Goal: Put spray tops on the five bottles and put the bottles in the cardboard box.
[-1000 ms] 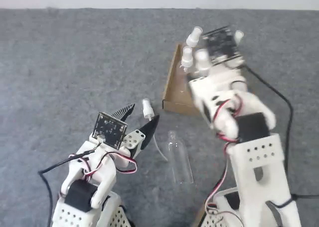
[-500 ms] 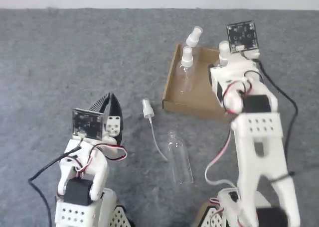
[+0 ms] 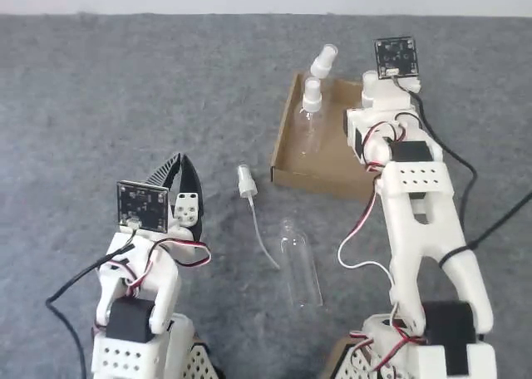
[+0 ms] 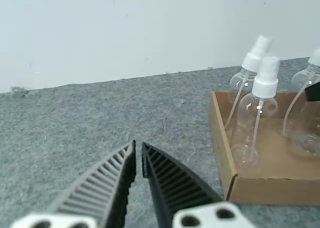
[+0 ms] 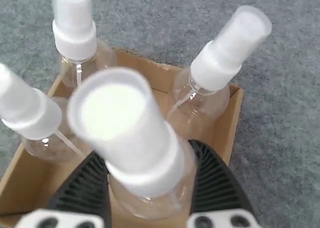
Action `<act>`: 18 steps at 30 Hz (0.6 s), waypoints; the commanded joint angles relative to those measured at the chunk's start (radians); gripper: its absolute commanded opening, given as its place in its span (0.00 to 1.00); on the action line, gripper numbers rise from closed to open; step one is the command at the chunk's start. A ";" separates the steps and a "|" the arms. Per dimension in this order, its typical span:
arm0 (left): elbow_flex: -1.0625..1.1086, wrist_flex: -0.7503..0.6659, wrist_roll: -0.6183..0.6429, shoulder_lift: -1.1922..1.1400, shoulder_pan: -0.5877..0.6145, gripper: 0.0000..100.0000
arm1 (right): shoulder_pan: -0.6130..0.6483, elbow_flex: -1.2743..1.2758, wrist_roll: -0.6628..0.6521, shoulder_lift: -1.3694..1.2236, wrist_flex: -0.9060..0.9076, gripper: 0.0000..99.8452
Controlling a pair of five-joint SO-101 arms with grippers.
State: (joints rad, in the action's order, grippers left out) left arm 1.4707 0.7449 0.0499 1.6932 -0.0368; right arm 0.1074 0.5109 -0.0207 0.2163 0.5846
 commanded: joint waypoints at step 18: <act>-0.008 0.006 0.012 -0.005 -0.034 0.01 | -0.047 0.117 0.023 0.013 -0.211 0.01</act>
State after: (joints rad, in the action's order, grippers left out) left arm 1.4707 0.7480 0.0499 1.6932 -0.0690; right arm 0.0675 0.6444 -0.0038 0.2148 0.4051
